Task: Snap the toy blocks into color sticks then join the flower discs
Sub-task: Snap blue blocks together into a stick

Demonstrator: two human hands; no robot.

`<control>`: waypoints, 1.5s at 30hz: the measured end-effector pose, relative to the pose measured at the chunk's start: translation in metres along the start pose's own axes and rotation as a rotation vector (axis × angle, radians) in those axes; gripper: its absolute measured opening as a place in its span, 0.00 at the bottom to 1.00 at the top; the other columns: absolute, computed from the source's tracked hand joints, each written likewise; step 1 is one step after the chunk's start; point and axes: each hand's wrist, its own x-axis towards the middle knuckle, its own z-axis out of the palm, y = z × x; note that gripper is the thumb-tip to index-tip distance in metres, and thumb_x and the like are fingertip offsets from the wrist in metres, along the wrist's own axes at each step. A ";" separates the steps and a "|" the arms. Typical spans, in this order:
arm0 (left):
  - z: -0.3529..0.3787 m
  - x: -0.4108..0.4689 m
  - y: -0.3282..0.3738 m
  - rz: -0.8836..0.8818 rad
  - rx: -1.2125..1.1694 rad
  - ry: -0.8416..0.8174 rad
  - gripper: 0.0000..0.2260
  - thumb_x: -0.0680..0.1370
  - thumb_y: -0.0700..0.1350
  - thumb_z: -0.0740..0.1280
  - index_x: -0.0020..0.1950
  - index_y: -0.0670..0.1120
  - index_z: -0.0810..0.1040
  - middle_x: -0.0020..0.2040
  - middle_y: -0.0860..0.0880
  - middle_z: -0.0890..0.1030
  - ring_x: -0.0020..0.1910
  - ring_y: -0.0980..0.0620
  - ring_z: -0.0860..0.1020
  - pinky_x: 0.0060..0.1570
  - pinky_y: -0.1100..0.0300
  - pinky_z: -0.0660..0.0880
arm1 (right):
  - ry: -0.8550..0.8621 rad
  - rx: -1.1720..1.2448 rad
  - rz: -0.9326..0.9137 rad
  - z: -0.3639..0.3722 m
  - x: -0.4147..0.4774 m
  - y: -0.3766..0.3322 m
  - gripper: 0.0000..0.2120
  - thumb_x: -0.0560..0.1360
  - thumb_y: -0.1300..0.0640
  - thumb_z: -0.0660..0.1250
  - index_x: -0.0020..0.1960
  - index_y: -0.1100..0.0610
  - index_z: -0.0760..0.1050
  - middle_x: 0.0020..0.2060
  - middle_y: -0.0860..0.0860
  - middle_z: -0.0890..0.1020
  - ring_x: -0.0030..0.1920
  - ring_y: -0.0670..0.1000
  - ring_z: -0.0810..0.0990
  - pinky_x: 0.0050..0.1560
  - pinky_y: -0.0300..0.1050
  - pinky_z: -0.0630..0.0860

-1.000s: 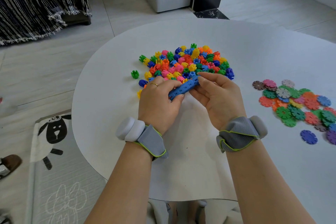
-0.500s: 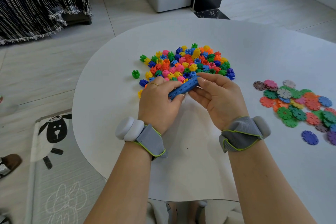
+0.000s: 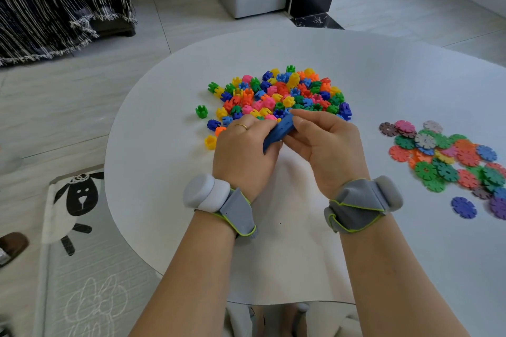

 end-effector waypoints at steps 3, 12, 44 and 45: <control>0.001 0.000 -0.002 0.012 0.026 0.000 0.14 0.72 0.48 0.66 0.55 0.45 0.82 0.43 0.44 0.80 0.42 0.42 0.77 0.40 0.51 0.74 | -0.004 -0.028 0.020 -0.001 0.002 0.000 0.07 0.77 0.67 0.64 0.48 0.61 0.80 0.47 0.58 0.83 0.46 0.52 0.84 0.46 0.43 0.81; -0.002 -0.004 -0.003 -0.085 0.011 -0.013 0.18 0.71 0.49 0.64 0.58 0.46 0.80 0.48 0.45 0.79 0.50 0.42 0.75 0.48 0.56 0.69 | 0.152 -0.968 -0.264 -0.008 0.021 0.023 0.15 0.73 0.56 0.68 0.60 0.54 0.79 0.56 0.52 0.79 0.55 0.54 0.79 0.61 0.42 0.70; -0.003 -0.004 -0.004 -0.085 0.010 -0.017 0.14 0.73 0.44 0.69 0.58 0.46 0.80 0.49 0.45 0.79 0.50 0.43 0.74 0.47 0.59 0.66 | 0.014 0.144 0.116 0.003 0.008 0.007 0.05 0.77 0.65 0.64 0.47 0.63 0.79 0.44 0.59 0.84 0.45 0.54 0.85 0.46 0.45 0.82; -0.003 -0.005 -0.004 -0.083 0.013 -0.019 0.14 0.73 0.44 0.69 0.58 0.45 0.80 0.49 0.45 0.78 0.50 0.43 0.74 0.46 0.59 0.66 | 0.016 0.121 0.108 0.003 0.007 0.008 0.05 0.77 0.65 0.65 0.47 0.63 0.79 0.44 0.59 0.84 0.45 0.54 0.85 0.47 0.45 0.82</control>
